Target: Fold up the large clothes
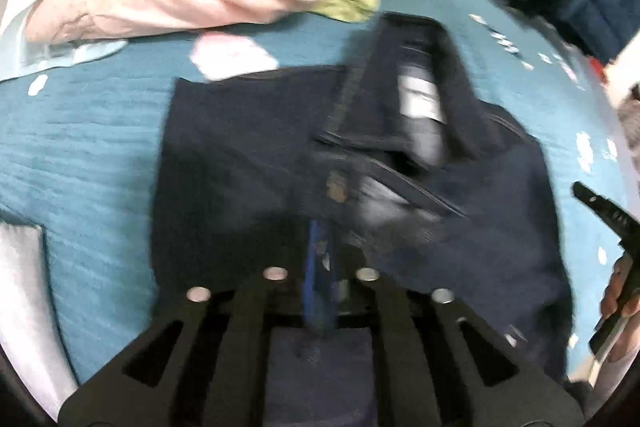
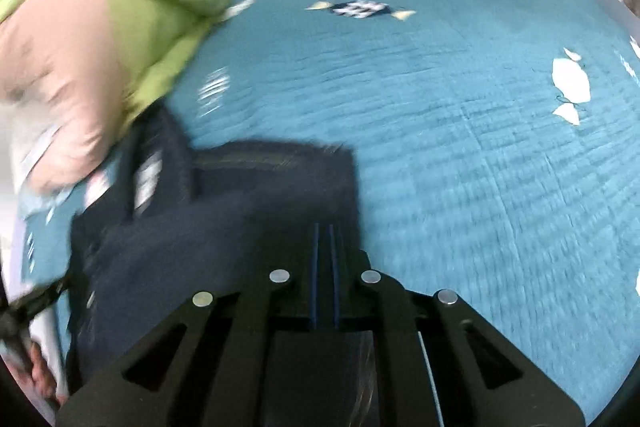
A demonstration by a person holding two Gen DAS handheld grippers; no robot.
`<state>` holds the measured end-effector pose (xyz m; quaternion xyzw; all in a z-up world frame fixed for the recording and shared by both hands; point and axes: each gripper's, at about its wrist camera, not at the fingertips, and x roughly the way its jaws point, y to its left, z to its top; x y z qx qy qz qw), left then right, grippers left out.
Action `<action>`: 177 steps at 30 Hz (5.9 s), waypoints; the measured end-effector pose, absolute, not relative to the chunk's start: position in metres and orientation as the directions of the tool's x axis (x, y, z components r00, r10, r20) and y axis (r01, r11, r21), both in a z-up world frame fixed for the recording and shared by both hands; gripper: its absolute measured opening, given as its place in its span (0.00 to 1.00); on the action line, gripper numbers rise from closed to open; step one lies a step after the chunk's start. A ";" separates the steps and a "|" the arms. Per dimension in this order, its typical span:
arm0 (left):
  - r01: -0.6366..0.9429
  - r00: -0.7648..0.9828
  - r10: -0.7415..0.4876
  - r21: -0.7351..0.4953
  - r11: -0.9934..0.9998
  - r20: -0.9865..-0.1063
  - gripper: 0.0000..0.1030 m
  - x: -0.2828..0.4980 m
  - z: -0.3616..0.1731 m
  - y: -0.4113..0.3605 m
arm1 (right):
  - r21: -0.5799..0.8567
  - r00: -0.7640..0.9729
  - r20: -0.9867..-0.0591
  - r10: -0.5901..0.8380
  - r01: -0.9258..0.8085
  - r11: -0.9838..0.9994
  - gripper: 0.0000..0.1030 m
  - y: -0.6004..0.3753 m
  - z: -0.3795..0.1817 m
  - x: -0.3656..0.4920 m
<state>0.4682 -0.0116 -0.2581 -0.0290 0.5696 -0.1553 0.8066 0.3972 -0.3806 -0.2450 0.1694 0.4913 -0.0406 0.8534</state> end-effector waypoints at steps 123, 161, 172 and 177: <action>0.211 0.400 -0.113 -0.028 0.977 -0.910 0.11 0.400 -0.109 0.095 | 0.072 0.443 -0.896 -0.041 0.235 0.969 0.06 -0.364 -0.117 0.307; -0.078 0.164 -0.401 -0.417 0.906 -0.901 0.84 0.290 -0.253 0.160 | 0.432 0.351 -0.885 0.307 0.372 0.821 0.65 -0.361 -0.225 0.179; -0.302 0.209 -0.534 -0.574 0.762 -0.819 0.66 0.331 -0.289 0.174 | 0.774 0.484 -0.593 0.643 0.563 0.290 0.59 -0.355 -0.308 0.197; -0.308 0.202 -0.527 -0.564 0.766 -0.826 0.17 0.335 -0.290 0.174 | 0.695 0.498 -0.717 0.488 0.571 0.437 0.11 -0.372 -0.295 0.205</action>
